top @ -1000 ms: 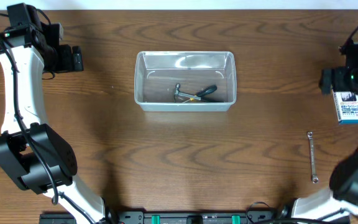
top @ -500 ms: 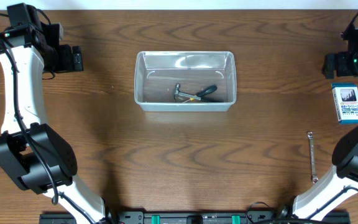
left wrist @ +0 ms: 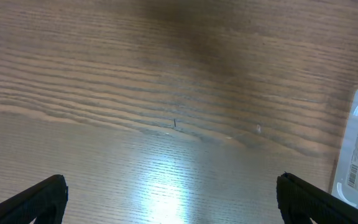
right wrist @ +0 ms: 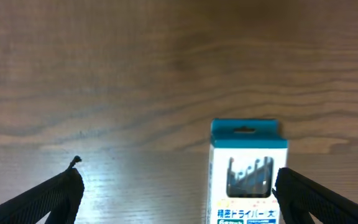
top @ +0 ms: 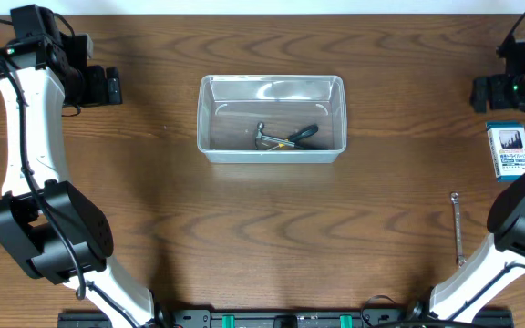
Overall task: Pack container
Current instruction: 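Position the open right gripper above the boxed screwdriver set, then lower and close the right gripper on the screwdriver set package top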
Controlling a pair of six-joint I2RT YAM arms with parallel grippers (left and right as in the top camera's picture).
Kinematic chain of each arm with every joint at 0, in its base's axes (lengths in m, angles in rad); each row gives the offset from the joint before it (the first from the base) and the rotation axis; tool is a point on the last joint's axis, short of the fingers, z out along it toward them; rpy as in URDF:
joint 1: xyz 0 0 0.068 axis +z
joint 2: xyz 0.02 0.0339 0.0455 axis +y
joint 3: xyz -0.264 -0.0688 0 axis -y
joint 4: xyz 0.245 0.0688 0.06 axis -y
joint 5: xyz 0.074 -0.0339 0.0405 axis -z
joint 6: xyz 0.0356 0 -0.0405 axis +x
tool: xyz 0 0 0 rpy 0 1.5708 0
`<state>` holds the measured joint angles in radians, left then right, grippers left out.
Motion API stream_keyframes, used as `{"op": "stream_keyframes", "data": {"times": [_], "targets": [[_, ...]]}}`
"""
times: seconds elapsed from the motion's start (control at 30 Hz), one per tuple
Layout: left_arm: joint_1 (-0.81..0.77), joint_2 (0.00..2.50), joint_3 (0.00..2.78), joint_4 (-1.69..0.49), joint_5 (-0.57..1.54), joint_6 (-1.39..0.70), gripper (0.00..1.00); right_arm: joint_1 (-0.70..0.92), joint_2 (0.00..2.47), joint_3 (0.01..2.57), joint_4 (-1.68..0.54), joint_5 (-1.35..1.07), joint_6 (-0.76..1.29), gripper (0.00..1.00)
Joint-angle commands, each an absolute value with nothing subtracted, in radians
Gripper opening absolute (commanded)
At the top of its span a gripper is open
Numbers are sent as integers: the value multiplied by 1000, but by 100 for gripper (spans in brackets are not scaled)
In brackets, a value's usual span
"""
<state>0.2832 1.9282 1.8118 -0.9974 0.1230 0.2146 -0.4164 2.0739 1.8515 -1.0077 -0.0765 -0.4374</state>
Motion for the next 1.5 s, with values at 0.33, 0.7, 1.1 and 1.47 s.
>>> {"op": "stream_keyframes", "data": {"times": [0.33,0.7,1.1,1.47], "targets": [[286,1935,1804,-1000,111,224,98,-434,2109,1870,-1018,-115,-514,99],[286,1935,1804,-1000,111,224,98,-435,2109,1870,-1031,-146,-587,99],[286,1935,1804,-1000,111,224,98,-511,2128,1870,-978,-126,-607,99],[286,1935,1804,-1000,111,224,98,-587,2165,1870,-1007,-59,-575,99]]}}
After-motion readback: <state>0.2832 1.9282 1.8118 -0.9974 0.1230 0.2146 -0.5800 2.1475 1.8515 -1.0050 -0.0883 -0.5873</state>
